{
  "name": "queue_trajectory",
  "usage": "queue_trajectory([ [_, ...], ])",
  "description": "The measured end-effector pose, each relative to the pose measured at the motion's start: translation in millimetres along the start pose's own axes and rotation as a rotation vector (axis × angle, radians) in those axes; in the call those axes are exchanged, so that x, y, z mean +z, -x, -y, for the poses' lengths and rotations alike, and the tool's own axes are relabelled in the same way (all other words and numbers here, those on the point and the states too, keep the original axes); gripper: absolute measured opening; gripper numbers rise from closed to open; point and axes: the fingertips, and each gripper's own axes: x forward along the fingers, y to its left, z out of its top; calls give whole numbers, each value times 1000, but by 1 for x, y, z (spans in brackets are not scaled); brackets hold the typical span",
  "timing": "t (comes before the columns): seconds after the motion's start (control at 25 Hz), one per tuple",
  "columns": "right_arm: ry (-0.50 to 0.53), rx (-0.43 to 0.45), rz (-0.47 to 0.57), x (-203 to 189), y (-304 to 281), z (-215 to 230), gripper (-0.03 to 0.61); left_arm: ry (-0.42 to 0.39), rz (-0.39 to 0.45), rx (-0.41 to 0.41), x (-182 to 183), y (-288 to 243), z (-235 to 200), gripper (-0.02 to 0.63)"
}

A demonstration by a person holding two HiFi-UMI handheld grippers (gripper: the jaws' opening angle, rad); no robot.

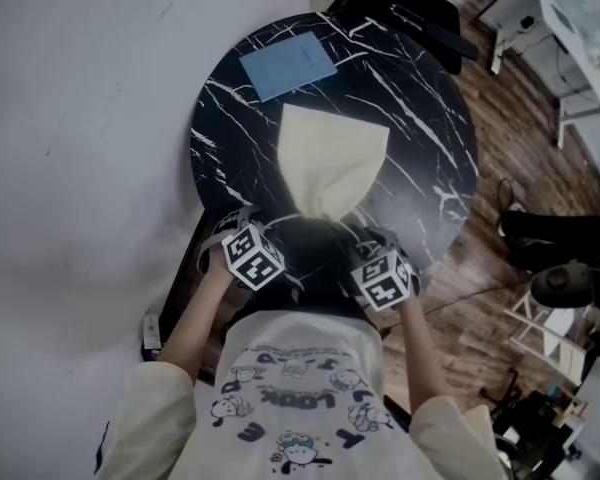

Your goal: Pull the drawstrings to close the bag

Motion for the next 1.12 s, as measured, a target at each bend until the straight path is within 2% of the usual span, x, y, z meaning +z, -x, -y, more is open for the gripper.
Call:
queue_trajectory([
  [0.2, 46, 1, 41, 23, 6, -4, 137, -29, 60, 11, 22, 12, 4, 218],
  [0.52, 119, 21, 0, 35, -3, -9, 32, -117, 93, 19, 46, 22, 6, 218],
  [0.72, 63, 14, 61, 43, 8, -8, 25, -168, 121, 13, 55, 29, 10, 218],
  [0.84, 37, 10, 74, 46, 11, -6, 23, -186, 96, -17, 58, 24, 18, 215],
  [0.88, 37, 10, 74, 46, 11, -6, 23, -189, 77, -21, 57, 21, 19, 197],
  [0.92, 38, 11, 73, 47, 11, -6, 23, -191, 61, -18, 57, 19, 18, 120],
  [0.96, 38, 10, 74, 47, 12, -5, 23, -191, 51, -9, 57, 17, 17, 71],
  [1.12, 30, 1, 81, 51, 13, -3, 23, -228, 20, 25, 56, 9, 11, 64],
])
